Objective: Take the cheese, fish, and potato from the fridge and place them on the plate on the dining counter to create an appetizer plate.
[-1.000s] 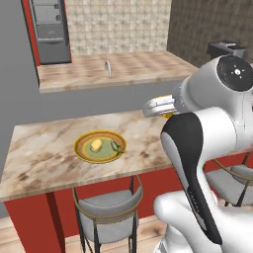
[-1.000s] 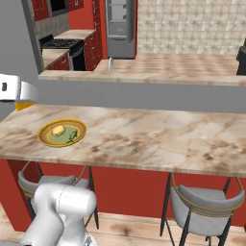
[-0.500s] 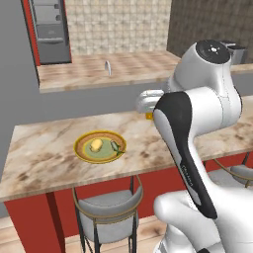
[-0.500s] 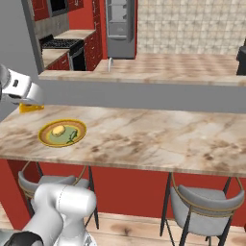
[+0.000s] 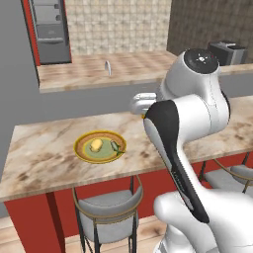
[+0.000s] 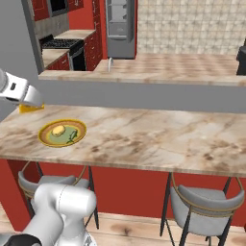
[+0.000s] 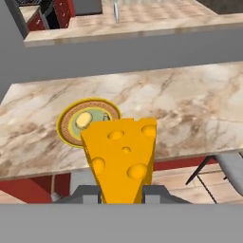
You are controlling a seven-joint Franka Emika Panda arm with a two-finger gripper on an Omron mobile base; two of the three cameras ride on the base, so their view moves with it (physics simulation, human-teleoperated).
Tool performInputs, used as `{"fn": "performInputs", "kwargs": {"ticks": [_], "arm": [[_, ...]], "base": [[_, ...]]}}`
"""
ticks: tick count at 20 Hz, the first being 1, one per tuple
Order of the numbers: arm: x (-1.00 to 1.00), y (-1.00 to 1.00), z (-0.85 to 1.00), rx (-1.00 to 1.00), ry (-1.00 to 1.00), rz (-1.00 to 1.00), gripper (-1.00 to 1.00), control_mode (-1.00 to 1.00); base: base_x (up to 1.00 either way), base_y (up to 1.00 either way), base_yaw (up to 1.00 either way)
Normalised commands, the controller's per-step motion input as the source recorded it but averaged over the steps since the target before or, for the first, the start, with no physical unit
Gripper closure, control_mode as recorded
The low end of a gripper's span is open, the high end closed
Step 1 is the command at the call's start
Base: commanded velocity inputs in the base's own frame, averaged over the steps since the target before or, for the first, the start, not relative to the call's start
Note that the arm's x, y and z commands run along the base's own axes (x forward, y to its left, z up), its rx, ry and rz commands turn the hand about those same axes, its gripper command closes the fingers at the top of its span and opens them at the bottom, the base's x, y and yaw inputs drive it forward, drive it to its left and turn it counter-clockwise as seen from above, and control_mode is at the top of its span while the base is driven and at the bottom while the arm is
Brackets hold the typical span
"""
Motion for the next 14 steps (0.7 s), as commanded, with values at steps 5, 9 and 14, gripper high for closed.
{"fn": "performInputs", "kwargs": {"ticks": [5,9,14], "arm": [[0.19,0.22,-0.52,0.00,-0.05,-0.04,1.00,-1.00],[0.33,0.20,-0.51,0.00,0.03,-0.03,1.00,-1.00],[0.47,0.22,-0.43,0.00,0.15,-0.02,1.00,-1.00]], "base": [[0.00,0.00,0.00],[0.00,0.00,0.00],[0.00,0.00,0.00]]}}
